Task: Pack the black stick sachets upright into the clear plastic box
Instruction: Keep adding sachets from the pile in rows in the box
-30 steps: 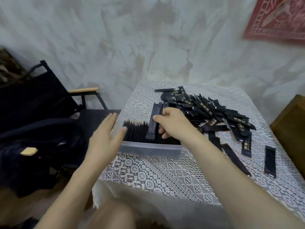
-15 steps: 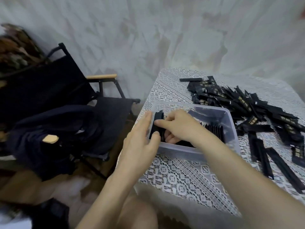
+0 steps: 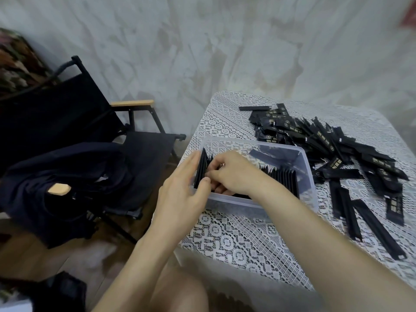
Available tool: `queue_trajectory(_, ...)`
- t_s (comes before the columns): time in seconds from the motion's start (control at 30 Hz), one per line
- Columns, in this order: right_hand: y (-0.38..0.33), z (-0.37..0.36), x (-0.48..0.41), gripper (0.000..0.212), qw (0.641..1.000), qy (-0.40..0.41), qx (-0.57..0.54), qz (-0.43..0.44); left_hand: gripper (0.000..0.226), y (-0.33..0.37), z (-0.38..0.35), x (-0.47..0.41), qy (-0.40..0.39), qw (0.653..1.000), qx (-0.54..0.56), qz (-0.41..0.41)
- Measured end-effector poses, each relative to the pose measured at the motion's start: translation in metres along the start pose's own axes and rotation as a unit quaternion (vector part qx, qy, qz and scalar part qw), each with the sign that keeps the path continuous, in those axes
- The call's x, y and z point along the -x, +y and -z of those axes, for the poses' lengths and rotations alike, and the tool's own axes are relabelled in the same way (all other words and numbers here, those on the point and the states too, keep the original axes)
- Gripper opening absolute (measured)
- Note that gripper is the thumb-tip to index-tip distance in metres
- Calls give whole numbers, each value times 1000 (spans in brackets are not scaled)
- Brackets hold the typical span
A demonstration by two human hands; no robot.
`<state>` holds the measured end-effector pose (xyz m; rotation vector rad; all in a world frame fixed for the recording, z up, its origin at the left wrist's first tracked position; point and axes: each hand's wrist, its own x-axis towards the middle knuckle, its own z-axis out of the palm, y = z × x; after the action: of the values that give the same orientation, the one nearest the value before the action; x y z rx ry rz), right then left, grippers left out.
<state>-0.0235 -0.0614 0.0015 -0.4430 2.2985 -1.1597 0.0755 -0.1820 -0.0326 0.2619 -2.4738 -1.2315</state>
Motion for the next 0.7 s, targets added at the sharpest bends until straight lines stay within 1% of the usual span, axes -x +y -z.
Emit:
queue_trajectory(0.17, 5, 9, 0, 15, 1000, 11, 10, -4, 57, -1, -1, 0, 4, 1000, 5, -4)
queue_trajectory(0.5, 6, 13, 9, 6, 1000, 13, 11, 25, 58, 3, 1, 2, -3, 1000, 5, -6)
queue_trajectory(0.57, 6, 18, 15, 10, 999, 15, 13, 31, 58, 3, 1, 2, -3, 1000, 0, -7)
queue_trajectory(0.7, 15, 43, 43, 12, 995, 71, 24, 67, 58, 2, 2, 2, -10, 1000, 5, -14)
